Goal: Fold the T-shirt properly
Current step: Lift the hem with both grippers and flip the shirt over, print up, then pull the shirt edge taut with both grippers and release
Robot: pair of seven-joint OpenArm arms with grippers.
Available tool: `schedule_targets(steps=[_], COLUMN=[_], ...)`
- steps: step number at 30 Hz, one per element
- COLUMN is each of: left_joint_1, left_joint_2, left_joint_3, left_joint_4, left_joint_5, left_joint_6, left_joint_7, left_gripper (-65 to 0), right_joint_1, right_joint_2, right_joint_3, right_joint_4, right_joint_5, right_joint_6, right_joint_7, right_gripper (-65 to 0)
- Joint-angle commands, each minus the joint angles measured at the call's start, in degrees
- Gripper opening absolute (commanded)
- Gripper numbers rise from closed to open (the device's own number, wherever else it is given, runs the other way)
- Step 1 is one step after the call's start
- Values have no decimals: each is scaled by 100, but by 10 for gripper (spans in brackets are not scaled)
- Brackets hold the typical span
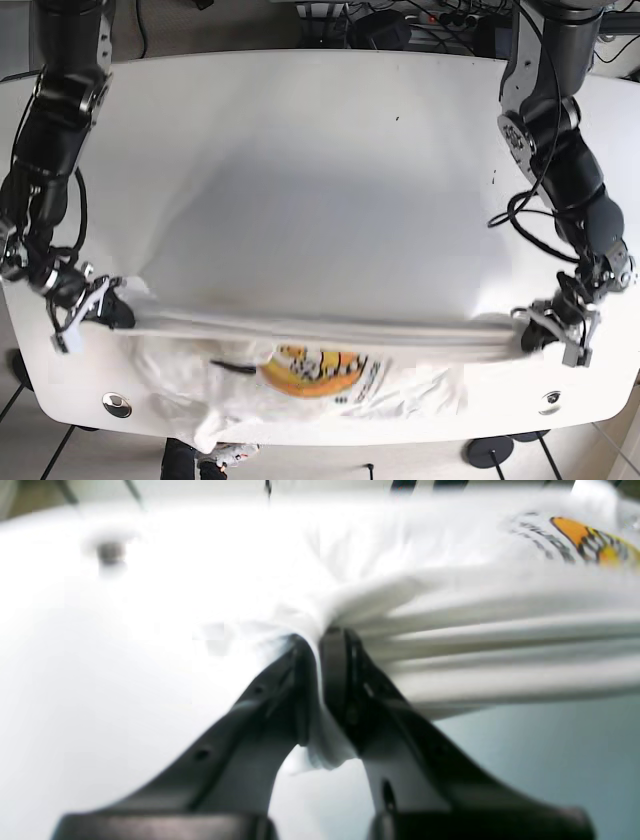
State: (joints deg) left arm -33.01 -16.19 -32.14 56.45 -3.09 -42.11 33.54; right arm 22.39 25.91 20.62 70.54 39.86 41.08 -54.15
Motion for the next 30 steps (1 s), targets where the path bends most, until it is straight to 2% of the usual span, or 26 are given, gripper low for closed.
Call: schedule_targets(steps=[1, 3, 6, 10, 15, 19, 22, 27, 28, 30], left_joint_1=[396, 941, 2031, 2981, 3904, 4282, 4563, 5178, 5231, 5240], left_joint_2=[-171, -74, -56, -30, 93, 93, 93, 76, 76, 76], left_joint_3=[-149, -184, -193, -193, -658, -949, -1001, -975, -975, -1010], left_joint_4=[461, 707, 1314, 2114, 3221, 3626, 3863, 4426, 4531, 4663], left_joint_5=[41, -47, -680, -1067, -1119, -1119, -1093, -1075, -1075, -1084], left_joint_6=[211, 211, 211, 211, 211, 211, 211, 211, 211, 211], left_joint_7=[-211, -211, -194, 35, 475, 589, 589, 659, 817, 1231], left_gripper=[-650, -650, -650, -650, -650, -650, -650, -650, -639, -489], right_joint_1=[-573, -1303, -2349, -3237, -4063, -4389, -4582, -4793, -4802, -4811], right_joint_2=[121, -46, -266, -407, -415, -415, -415, -371, -371, -380], right_joint_3=[351, 509, 676, 676, 685, 694, 1010, 1037, 1037, 1037], right_joint_4=[467, 783, 1328, 1847, 2313, 2401, 2409, 2409, 2409, 2409], right_joint_5=[-60, -8, 45, 177, 476, 502, 502, 485, 485, 494], right_joint_6=[-108, -108, -108, -108, -108, -108, -108, -108, -108, -108], right_joint_7=[171, 171, 171, 171, 171, 171, 162, 162, 162, 162], right_gripper=[-631, -631, -631, -631, -631, -631, -631, -629, -629, -629])
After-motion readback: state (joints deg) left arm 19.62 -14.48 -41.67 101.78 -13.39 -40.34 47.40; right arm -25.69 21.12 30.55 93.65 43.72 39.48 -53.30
